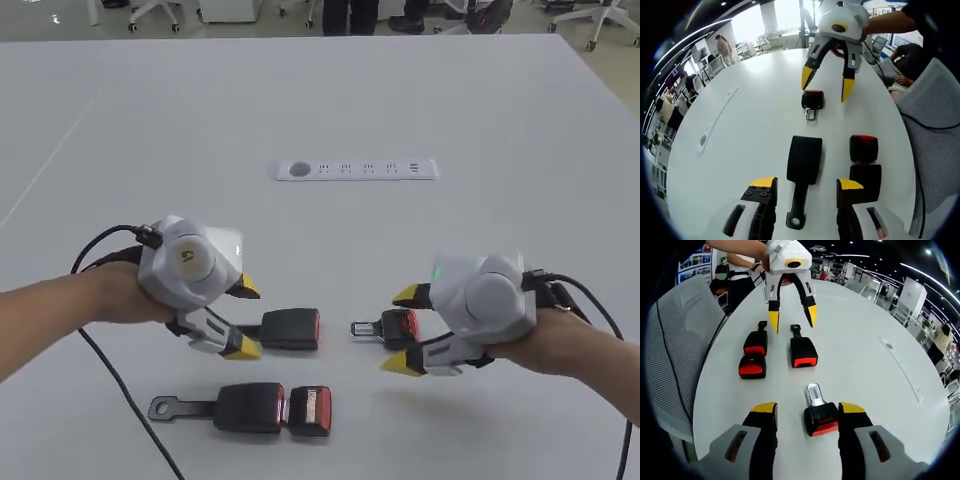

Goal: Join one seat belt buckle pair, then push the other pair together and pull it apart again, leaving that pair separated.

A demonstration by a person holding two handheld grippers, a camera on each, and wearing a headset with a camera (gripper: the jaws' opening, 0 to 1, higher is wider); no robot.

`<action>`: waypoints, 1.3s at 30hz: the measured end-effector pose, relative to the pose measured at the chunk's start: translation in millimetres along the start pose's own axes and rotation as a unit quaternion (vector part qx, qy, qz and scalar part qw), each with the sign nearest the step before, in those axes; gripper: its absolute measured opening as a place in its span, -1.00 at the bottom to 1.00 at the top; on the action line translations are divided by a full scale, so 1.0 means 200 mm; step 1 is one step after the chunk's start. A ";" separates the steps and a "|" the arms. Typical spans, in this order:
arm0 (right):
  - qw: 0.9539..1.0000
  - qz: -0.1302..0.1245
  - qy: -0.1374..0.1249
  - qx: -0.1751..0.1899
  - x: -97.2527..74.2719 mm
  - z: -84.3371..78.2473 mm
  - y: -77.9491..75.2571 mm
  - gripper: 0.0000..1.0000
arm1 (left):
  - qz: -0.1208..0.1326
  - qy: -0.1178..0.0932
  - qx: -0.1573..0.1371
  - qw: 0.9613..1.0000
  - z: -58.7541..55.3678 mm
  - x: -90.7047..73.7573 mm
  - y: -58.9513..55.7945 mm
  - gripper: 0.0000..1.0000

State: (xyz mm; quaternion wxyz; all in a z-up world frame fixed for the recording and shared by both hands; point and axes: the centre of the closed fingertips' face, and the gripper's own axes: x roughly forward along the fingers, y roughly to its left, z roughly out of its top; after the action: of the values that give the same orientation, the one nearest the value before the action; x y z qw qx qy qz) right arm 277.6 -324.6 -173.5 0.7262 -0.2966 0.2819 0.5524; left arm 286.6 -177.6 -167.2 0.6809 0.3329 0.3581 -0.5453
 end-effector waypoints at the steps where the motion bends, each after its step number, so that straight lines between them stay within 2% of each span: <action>1: 1.000 0.000 0.004 -0.002 0.00 -0.01 -0.01 -0.07 | -0.002 0.002 0.001 1.000 0.00 0.01 0.01 -0.04; 3: 1.000 0.004 0.009 -0.002 0.00 -0.03 -0.02 -0.07 | -0.006 0.005 0.004 1.000 -0.02 0.04 0.04 -0.05; 11: 0.999 0.016 0.031 -0.012 0.02 -0.10 -0.07 -0.10 | -0.021 0.020 0.013 1.000 0.00 0.08 0.05 -0.10; 15: 0.999 0.024 0.043 -0.020 0.01 -0.13 -0.08 -0.11 | -0.031 0.029 0.011 0.999 -0.02 0.12 0.07 -0.14; 22: 0.997 0.040 0.062 -0.034 0.02 -0.17 -0.12 -0.18 | -0.049 0.047 0.032 0.997 -0.03 0.16 0.05 -0.22; 27: 0.995 0.057 0.072 -0.037 0.05 -0.20 -0.10 -0.23 | -0.060 0.056 0.038 0.996 -0.03 0.19 0.04 -0.22; 33: 0.995 0.062 0.077 -0.035 0.06 -0.22 -0.10 -0.33 | -0.070 0.067 0.050 0.994 -0.03 0.21 0.02 -0.24; 39: 0.995 0.063 0.076 -0.033 0.07 -0.23 -0.10 -0.37 | -0.076 0.077 0.063 0.992 -0.06 0.22 0.01 -0.33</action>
State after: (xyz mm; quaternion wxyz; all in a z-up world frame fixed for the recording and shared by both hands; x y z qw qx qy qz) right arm 296.8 -354.6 -210.9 0.6561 -0.3430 0.3357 0.5824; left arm 293.6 -188.5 -211.1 0.5854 0.3878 0.3982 -0.5902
